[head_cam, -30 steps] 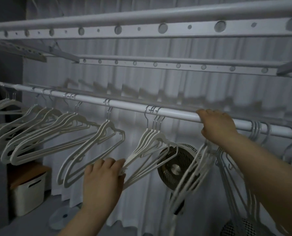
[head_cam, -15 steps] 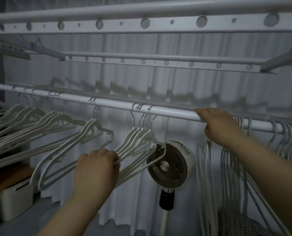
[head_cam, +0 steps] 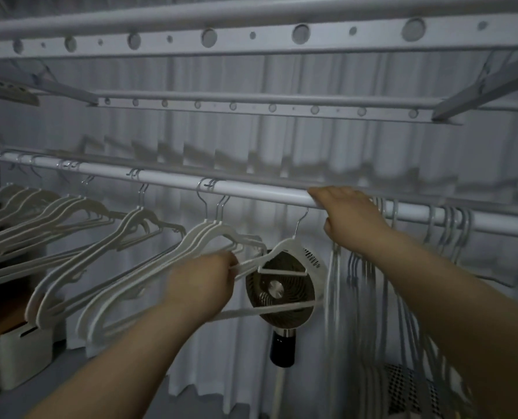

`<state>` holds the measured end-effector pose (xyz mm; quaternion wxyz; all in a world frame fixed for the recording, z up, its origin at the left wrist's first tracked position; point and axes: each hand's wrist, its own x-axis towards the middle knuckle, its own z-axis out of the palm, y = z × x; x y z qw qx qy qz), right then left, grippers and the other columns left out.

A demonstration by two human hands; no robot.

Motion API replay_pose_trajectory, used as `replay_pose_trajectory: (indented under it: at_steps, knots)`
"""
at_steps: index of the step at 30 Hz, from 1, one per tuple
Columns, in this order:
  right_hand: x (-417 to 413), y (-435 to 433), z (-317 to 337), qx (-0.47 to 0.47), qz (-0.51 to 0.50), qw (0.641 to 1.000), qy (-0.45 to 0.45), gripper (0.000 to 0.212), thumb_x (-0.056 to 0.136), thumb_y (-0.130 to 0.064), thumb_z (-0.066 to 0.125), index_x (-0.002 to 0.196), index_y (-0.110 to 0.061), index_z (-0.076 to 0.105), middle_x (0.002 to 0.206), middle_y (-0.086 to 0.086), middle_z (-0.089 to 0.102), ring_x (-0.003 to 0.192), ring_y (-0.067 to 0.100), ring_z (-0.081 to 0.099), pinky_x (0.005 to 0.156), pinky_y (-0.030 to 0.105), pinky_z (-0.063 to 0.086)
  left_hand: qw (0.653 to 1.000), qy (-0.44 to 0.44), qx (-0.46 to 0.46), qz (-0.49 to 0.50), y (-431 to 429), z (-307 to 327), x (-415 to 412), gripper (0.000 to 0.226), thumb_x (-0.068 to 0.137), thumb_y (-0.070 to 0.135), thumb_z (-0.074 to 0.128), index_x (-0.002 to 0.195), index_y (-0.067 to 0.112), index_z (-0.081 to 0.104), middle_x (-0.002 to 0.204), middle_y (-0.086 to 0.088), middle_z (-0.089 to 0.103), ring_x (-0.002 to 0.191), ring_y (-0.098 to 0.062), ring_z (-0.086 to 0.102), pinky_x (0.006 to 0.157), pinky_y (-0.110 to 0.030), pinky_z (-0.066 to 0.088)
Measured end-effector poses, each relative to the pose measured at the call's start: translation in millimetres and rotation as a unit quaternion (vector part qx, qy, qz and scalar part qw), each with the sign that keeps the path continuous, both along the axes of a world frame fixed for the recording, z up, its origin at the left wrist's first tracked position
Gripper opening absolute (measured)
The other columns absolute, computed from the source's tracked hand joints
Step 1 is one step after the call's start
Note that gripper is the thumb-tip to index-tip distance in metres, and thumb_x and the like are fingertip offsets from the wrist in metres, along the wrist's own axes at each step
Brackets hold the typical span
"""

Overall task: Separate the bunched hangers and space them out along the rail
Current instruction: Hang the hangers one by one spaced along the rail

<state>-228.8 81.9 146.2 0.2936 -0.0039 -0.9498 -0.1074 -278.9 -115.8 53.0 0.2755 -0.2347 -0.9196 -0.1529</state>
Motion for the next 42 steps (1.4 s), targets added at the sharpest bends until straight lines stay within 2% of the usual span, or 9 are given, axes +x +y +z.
replay_pose_trajectory:
  at_steps: [5, 9, 17, 21, 25, 27, 31, 36, 42]
  knots:
    - [5.6, 5.0, -12.4, 0.019, 0.058, 0.998, 0.007, 0.062, 0.087, -0.007, 0.049, 0.143, -0.017, 0.026, 0.154, 0.003, 0.021, 0.141, 0.018, 0.018, 0.114, 0.028, 0.009, 0.999, -0.012, -0.001, 0.029, -2.5, -33.4, 7.9, 0.029, 0.097, 0.035, 0.032, 0.114, 0.024, 0.052, 0.090, 0.003, 0.059, 0.093, -0.018, 0.060, 0.070, -0.027, 0.040]
    - [7.5, -5.0, -12.3, -0.008, 0.157, 0.987, 0.026, 0.048, 0.087, -0.012, 0.053, 0.134, -0.014, 0.044, 0.144, 0.005, 0.042, 0.137, 0.021, 0.030, 0.113, 0.032, 0.018, 0.995, -0.016, 0.009, 0.094, -35.5, -58.2, 32.2, 0.028, 0.097, 0.039, 0.030, 0.113, 0.028, 0.049, 0.090, 0.005, 0.063, 0.087, -0.016, 0.061, 0.052, -0.024, 0.030]
    - [5.5, -83.3, -31.2, 0.011, 0.162, 0.968, -0.190, 0.056, 0.094, -0.035, 0.045, 0.143, -0.021, 0.024, 0.149, 0.004, 0.033, 0.136, 0.023, 0.028, 0.108, 0.029, 0.024, 0.986, 0.012, -0.017, 0.163, -126.2, -62.6, 105.2, 0.029, 0.063, 0.030, 0.082, 0.067, 0.029, 0.054, 0.036, 0.005, 0.044, 0.029, -0.007, 0.051, 0.036, -0.009, 0.002]
    - [17.4, -120.5, -32.7, -0.089, 0.224, 0.941, -0.237, 0.023, 0.095, -0.026, 0.045, 0.097, -0.011, 0.062, 0.095, 0.007, 0.068, 0.088, 0.018, 0.057, 0.080, 0.026, 0.041, 0.988, 0.003, -0.021, 0.150, -169.2, -61.4, 132.1, 0.008, 0.086, 0.031, 0.054, 0.082, 0.033, 0.048, 0.057, 0.009, 0.066, 0.049, -0.005, 0.062, 0.039, -0.007, 0.017]
    - [36.4, -163.6, -32.0, -0.275, 0.305, 0.879, -0.242, 0.034, 0.094, -0.017, 0.048, 0.060, -0.018, 0.052, 0.047, -0.007, 0.048, 0.035, -0.001, 0.043, 0.040, 0.008, 0.033, 0.993, -0.002, 0.024, 0.112, -223.2, -70.3, 155.3, 0.016, 0.078, 0.033, 0.040, 0.077, 0.030, 0.056, 0.057, 0.006, 0.064, 0.048, -0.012, 0.062, 0.042, -0.006, 0.030]
    - [44.3, -189.5, -35.0, -0.367, 0.318, 0.839, -0.245, 0.032, 0.093, -0.016, 0.049, 0.061, -0.016, 0.055, 0.039, -0.008, 0.043, 0.027, 0.000, 0.035, 0.032, 0.011, 0.031, 0.991, -0.009, 0.014, 0.133, -250.3, -73.3, 165.5, 0.033, 0.078, 0.030, 0.039, 0.089, 0.014, 0.067, 0.084, -0.006, 0.071, 0.074, -0.027, 0.069, 0.058, -0.030, 0.052]
    - [61.8, -244.6, -42.5, -0.518, 0.308, 0.754, -0.261, 0.025, 0.091, -0.009, 0.050, 0.067, -0.009, 0.055, 0.029, -0.006, 0.044, 0.024, 0.002, 0.034, 0.030, 0.012, 0.036, 0.983, 0.045, 0.103, 0.147, -287.2, -69.5, 197.3, 0.028, 0.085, 0.020, 0.053, 0.109, 0.010, 0.063, 0.111, -0.009, 0.065, 0.101, -0.030, 0.062, 0.084, -0.039, 0.049]
    - [93.2, -299.7, -51.7, -0.654, 0.306, 0.631, -0.284, 0.031, 0.091, -0.001, 0.045, 0.061, -0.005, 0.048, 0.032, -0.002, 0.052, 0.023, 0.003, 0.039, 0.037, 0.017, 0.049, 0.938, -0.200, 0.284, 0.020, -289.2, -63.7, 226.7, 0.012, 0.092, 0.023, 0.048, 0.100, 0.030, 0.052, 0.091, 0.012, 0.060, 0.079, 0.006, 0.058, 0.067, -0.003, 0.043]
    - [120.3, -338.3, -60.2, -0.788, 0.293, 0.495, -0.218, 0.024, 0.094, -0.004, 0.043, 0.070, -0.003, 0.046, 0.030, -0.002, 0.055, 0.022, 0.003, 0.042, 0.037, 0.019, 0.050, 0.922, -0.272, 0.276, 0.019, -271.8, -90.8, 249.8, 0.065, 0.086, 0.046, 0.050, 0.141, 0.030, 0.021, 0.129, 0.013, 0.043, 0.096, -0.004, 0.053, 0.083, -0.018, 0.039]
